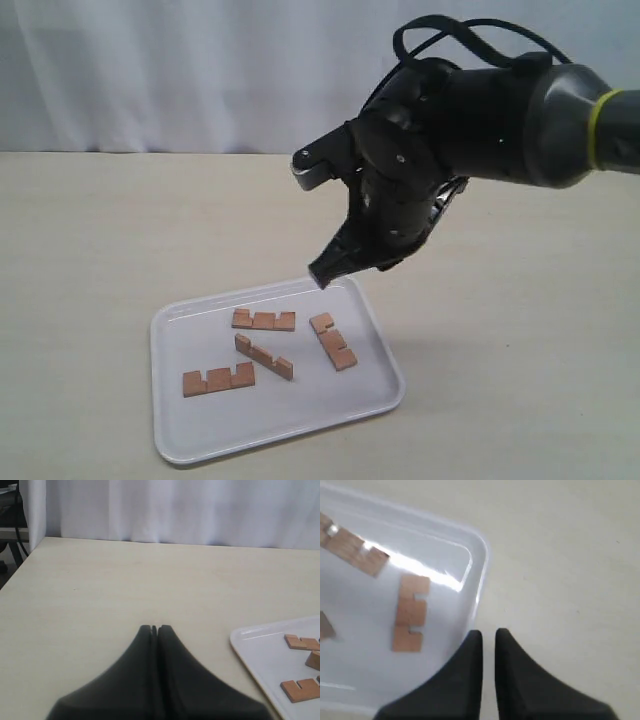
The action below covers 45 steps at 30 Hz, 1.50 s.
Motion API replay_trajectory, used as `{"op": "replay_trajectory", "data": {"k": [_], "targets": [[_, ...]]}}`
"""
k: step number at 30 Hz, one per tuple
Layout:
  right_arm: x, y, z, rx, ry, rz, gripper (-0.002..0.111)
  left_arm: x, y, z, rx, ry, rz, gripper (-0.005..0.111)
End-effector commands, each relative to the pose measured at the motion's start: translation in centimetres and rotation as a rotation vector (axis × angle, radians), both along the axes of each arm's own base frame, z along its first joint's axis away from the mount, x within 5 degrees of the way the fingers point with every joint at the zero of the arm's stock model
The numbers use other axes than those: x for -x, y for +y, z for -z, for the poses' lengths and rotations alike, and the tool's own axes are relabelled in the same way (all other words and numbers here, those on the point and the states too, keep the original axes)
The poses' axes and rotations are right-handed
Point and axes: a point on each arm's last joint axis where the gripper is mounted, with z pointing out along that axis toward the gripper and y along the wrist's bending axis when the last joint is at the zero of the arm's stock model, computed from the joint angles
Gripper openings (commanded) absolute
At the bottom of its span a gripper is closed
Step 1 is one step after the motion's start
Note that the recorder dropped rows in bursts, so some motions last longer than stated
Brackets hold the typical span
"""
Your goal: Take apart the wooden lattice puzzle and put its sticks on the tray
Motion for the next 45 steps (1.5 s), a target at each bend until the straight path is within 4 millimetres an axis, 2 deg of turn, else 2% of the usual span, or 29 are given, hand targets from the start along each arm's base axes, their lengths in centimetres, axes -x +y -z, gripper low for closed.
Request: {"op": "replay_trajectory", "data": {"k": [1, 3, 5, 9, 10, 11, 14, 15, 19, 21, 23, 25, 28, 29, 30, 33, 38, 45], "targets": [[0.4, -4.0, 0.0, 0.072, 0.198, 0.010, 0.004, 0.0, 0.0, 0.0, 0.000, -0.009, 0.002, 0.000], [0.4, -6.5, 0.3, 0.017, 0.272, 0.046, 0.004, 0.0, 0.0, 0.0, 0.000, -0.009, 0.002, 0.000], [0.5, -9.1, 0.1, -0.038, 0.273, 0.108, 0.004, 0.0, 0.0, 0.0, 0.000, -0.009, 0.002, 0.000], [1.8, -15.4, -1.3, -0.119, 0.148, 0.284, 0.005, 0.0, 0.0, 0.0, 0.000, -0.009, 0.002, 0.000], [3.3, -18.3, -1.8, -0.144, 0.072, 0.377, 0.005, 0.0, 0.0, 0.0, 0.000, -0.009, 0.002, 0.000], [4.2, -19.4, -2.2, -0.159, 0.023, 0.426, 0.005, 0.0, 0.0, 0.0, 0.000, -0.009, 0.002, 0.000], [7.0, -21.5, -3.4, -0.206, -0.138, 0.532, 0.005, 0.0, 0.0, 0.0, 0.000, -0.009, 0.002, 0.000], [9.0, -21.8, -4.7, -0.241, -0.271, 0.573, 0.005, 0.0, 0.0, 0.0, 0.000, -0.009, 0.002, 0.000], [12.7, -20.9, -6.7, -0.282, -0.500, 0.539, 0.005, 0.0, 0.0, 0.0, 0.000, -0.009, 0.002, 0.000], [15.8, -20.1, -7.3, -0.297, -0.634, 0.506, 0.005, 0.0, 0.0, 0.0, 0.000, -0.009, 0.002, 0.000], [17.4, -19.8, -7.3, -0.304, -0.701, 0.487, 0.005, 0.0, 0.0, 0.0, 0.000, -0.009, 0.002, 0.000], [20.3, -19.0, -7.0, -0.318, -0.827, 0.453, 0.005, 0.0, 0.0, 0.0, 0.000, -0.009, 0.002, 0.000], [23.0, -18.3, -5.9, -0.351, -0.928, 0.435, 0.005, 0.0, 0.0, 0.0, 0.000, -0.009, 0.002, 0.000], [24.7, -17.9, -5.2, -0.391, -1.018, 0.426, 0.005, 0.0, 0.0, 0.0, 0.000, -0.009, 0.002, 0.000], [26.2, -17.4, -5.2, -0.433, -1.120, 0.402, 0.005, 0.0, 0.0, 0.0, 0.000, -0.009, 0.002, 0.000], [28.9, -16.3, -5.9, -0.462, -1.244, 0.247, 0.005, 0.0, 0.0, 0.0, 0.000, -0.009, 0.002, 0.000], [31.9, -15.7, -6.6, -0.528, -1.377, 0.126, 0.005, 0.0, 0.0, 0.0, 0.000, -0.009, 0.002, 0.000], [32.1, -15.5, -6.8, -0.581, -1.368, 0.080, 0.005, 0.0, 0.0, 0.0, 0.000, -0.009, 0.002, 0.000]]}}
